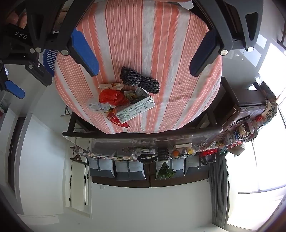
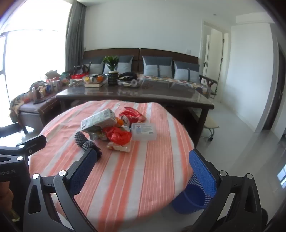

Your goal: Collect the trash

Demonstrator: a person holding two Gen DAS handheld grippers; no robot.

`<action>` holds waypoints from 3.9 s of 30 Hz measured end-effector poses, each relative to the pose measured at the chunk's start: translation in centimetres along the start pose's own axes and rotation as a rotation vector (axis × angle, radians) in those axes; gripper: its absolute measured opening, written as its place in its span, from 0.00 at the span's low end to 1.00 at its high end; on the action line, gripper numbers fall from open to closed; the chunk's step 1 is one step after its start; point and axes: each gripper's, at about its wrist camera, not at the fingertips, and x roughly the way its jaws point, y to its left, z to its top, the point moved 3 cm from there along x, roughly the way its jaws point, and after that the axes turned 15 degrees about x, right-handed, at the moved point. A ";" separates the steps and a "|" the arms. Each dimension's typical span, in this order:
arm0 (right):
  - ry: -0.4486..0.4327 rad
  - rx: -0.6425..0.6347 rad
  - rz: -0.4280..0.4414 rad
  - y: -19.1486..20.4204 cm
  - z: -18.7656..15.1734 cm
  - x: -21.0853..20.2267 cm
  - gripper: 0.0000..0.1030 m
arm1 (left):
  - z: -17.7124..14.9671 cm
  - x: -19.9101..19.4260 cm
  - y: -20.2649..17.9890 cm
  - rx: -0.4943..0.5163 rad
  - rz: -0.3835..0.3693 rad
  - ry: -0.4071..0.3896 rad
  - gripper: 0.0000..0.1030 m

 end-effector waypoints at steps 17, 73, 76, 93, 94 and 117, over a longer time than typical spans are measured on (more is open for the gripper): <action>0.005 0.002 0.004 0.2 -0.1 -0.2 1.00 | -0.3 0.4 0.0 0.010 -0.012 0.006 1.00; 0.002 0.004 0.005 -0.4 0.1 -0.1 1.00 | -0.5 0.9 -0.7 0.013 -0.016 0.007 1.00; 0.001 0.004 0.005 -0.4 0.1 0.0 1.00 | -0.5 0.9 -0.7 0.013 -0.016 0.007 1.00; 0.001 0.003 0.004 -0.5 0.1 -0.1 1.00 | -0.5 0.9 -0.7 0.013 -0.016 0.008 1.00; 0.001 0.003 0.005 -0.5 0.1 -0.1 1.00 | -0.5 0.9 -0.7 0.013 -0.016 0.008 1.00; 0.005 0.001 0.008 -0.4 -0.3 0.1 1.00 | -0.5 1.0 -0.8 0.014 -0.016 0.010 1.00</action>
